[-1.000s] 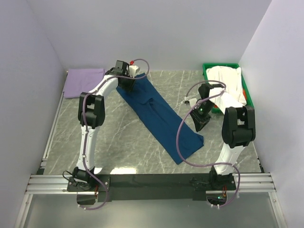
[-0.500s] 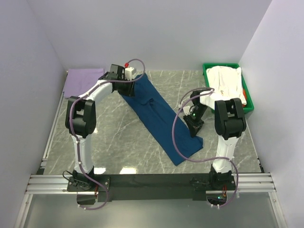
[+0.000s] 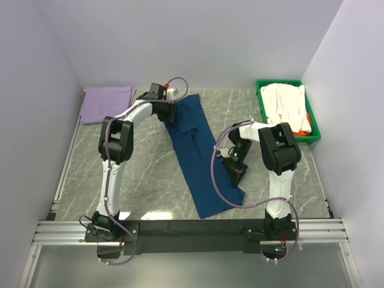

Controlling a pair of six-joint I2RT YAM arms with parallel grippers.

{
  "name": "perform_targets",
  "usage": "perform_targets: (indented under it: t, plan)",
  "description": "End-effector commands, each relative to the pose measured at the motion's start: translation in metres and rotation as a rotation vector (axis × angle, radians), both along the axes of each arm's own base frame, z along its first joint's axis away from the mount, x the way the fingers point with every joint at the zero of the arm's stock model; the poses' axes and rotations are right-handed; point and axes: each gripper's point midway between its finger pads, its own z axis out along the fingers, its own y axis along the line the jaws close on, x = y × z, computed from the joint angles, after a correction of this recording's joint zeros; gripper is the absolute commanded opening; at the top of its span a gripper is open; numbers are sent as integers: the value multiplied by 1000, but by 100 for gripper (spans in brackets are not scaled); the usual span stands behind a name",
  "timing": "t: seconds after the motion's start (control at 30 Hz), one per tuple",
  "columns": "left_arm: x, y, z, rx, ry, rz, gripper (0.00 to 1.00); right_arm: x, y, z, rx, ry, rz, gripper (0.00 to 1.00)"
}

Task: Fold and stack the t-shirts
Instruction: Fold the tshirt

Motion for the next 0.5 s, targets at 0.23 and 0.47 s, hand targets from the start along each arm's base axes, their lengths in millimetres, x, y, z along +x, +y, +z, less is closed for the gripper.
perform_targets:
  t: [0.23,0.47]
  plan:
    - [101,30,11,33,-193,17,46,60,79,-5,226,-78,-103,32]
    - [110,34,70,56,-405,-55,64,47,130,1,340,-19,-155,35]
